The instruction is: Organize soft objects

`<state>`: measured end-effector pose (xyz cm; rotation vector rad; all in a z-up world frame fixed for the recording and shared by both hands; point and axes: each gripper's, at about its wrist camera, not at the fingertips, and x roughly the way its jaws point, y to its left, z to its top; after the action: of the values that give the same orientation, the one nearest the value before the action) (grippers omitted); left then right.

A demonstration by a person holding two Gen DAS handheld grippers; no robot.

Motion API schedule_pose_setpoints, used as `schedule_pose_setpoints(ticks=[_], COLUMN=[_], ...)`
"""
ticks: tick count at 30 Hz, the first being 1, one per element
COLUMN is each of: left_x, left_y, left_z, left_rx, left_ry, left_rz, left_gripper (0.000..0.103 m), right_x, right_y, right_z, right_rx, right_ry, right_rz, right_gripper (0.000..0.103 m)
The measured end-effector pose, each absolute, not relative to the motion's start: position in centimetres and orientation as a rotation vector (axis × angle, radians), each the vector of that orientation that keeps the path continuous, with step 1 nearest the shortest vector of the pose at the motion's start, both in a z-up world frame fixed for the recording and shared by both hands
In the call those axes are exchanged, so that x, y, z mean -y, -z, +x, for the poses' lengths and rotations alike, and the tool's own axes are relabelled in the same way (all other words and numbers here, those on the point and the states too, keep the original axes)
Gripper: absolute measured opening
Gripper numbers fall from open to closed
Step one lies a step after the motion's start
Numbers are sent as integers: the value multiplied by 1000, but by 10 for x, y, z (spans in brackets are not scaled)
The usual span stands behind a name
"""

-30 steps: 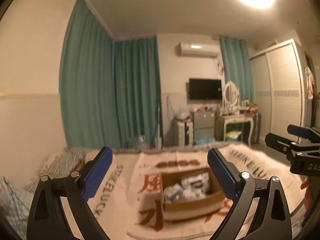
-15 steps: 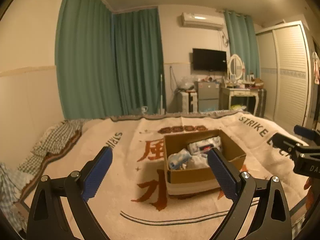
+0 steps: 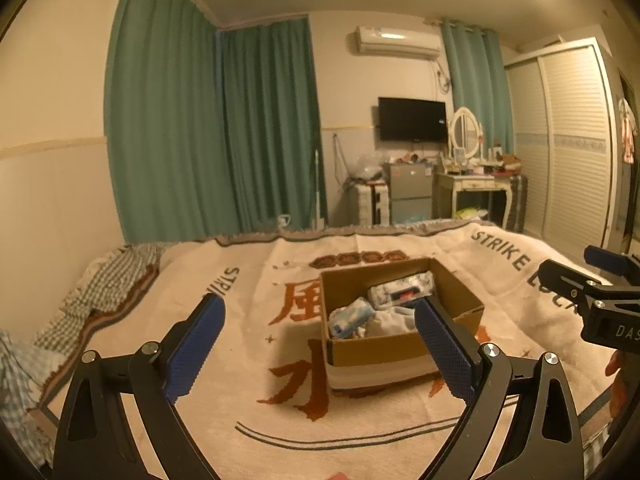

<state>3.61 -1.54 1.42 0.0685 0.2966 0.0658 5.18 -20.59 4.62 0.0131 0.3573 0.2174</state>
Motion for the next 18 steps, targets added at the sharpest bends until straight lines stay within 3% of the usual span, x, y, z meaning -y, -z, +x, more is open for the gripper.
schedule_pose_setpoints(ticks=[18], left_x=[15], left_y=[-11], left_z=[36], left_rx=[-308], left_ry=[-70], left_rz=[71], left_gripper=[97], right_x=[200], right_y=[-41], right_z=[50], right_rx=[-373], right_ry=[-224], right_rz=[-1], right_gripper=[103])
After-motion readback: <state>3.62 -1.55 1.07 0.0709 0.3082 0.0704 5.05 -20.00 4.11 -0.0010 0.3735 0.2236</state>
